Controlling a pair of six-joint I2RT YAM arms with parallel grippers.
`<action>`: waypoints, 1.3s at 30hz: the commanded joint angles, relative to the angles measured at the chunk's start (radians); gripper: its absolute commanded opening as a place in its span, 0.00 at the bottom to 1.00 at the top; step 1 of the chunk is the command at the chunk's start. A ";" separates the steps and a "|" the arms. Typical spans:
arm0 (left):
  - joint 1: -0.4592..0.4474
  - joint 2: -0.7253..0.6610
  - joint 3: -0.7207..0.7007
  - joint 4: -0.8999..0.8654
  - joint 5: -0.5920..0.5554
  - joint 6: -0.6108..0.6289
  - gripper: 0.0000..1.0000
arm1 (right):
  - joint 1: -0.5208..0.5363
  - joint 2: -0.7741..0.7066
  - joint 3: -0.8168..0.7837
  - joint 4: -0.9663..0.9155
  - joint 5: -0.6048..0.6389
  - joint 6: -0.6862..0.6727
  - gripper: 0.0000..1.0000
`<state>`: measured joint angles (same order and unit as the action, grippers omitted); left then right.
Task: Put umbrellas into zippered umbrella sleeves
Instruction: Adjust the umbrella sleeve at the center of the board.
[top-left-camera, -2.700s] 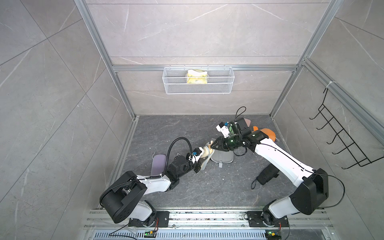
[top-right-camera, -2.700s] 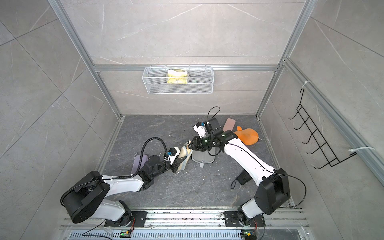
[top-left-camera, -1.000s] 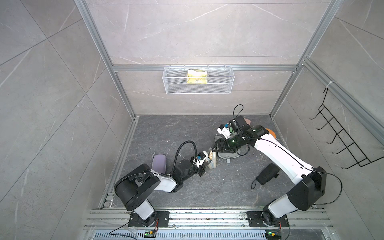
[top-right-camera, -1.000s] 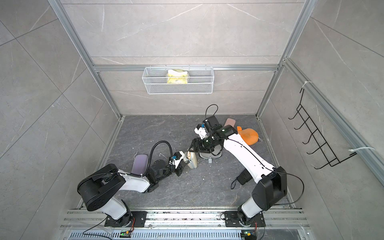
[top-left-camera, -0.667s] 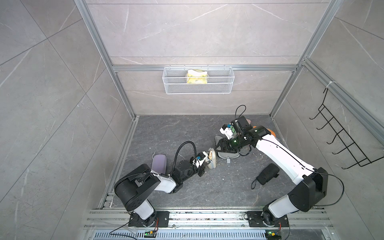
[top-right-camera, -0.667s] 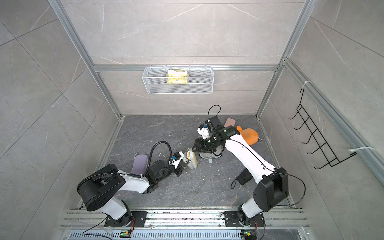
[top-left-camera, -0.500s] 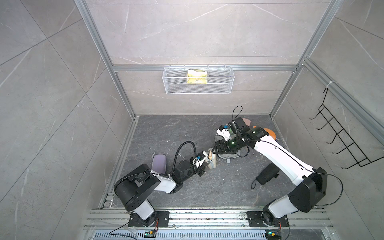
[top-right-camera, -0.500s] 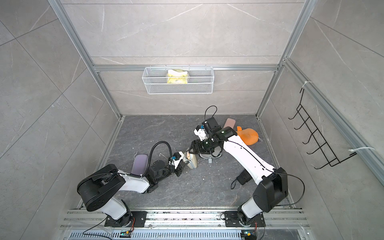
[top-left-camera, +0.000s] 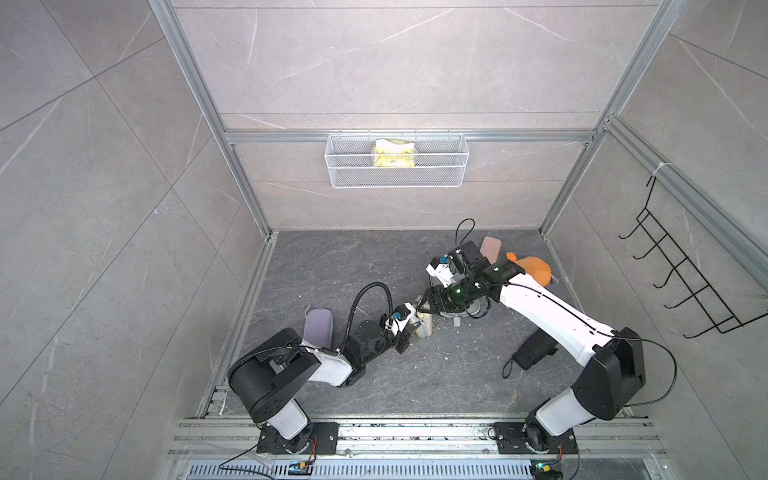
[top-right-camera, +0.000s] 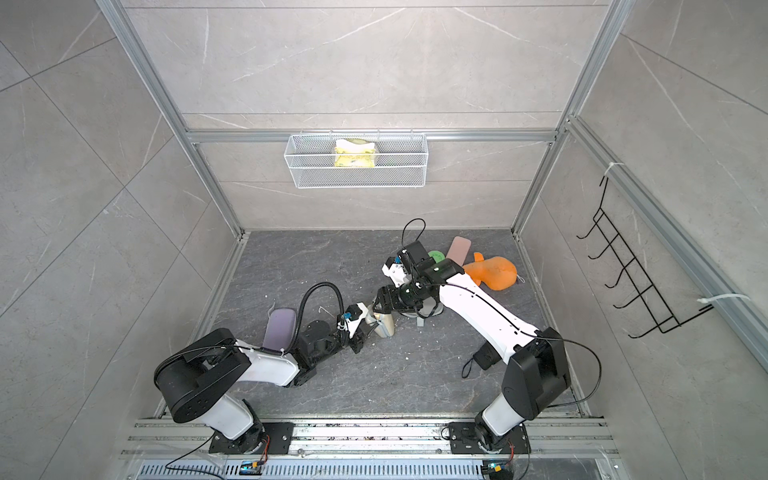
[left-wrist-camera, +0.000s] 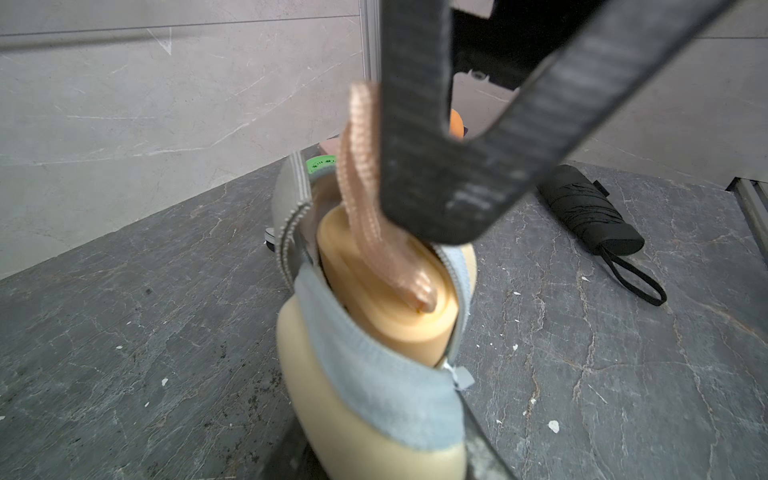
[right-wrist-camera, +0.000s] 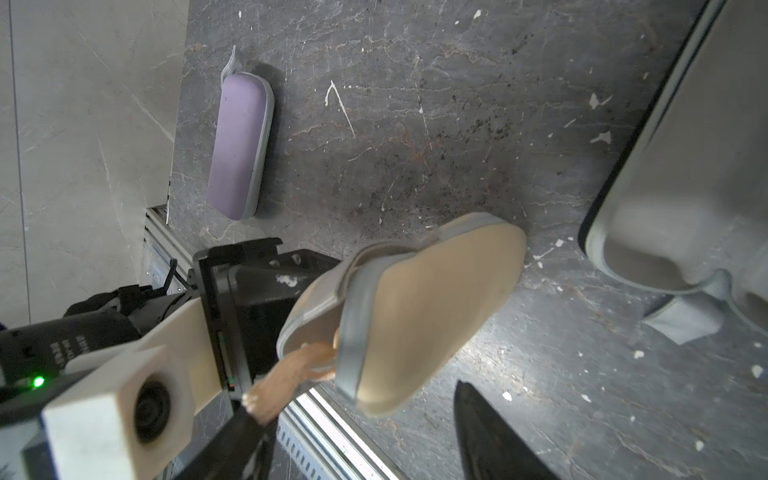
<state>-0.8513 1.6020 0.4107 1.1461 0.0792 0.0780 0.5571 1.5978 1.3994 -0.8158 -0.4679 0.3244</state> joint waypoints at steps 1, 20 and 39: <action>-0.005 -0.037 -0.005 0.071 -0.010 -0.009 0.34 | 0.003 0.028 -0.006 0.044 0.016 0.023 0.66; -0.014 0.020 0.027 0.093 -0.052 -0.035 0.51 | 0.020 0.075 -0.111 0.061 0.097 0.106 0.60; -0.015 0.073 0.081 0.101 -0.021 -0.052 0.49 | 0.086 0.119 -0.130 0.101 0.125 0.182 0.36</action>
<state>-0.8585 1.6623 0.4591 1.1839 0.0280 0.0357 0.6083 1.6566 1.3254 -0.6422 -0.2985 0.4824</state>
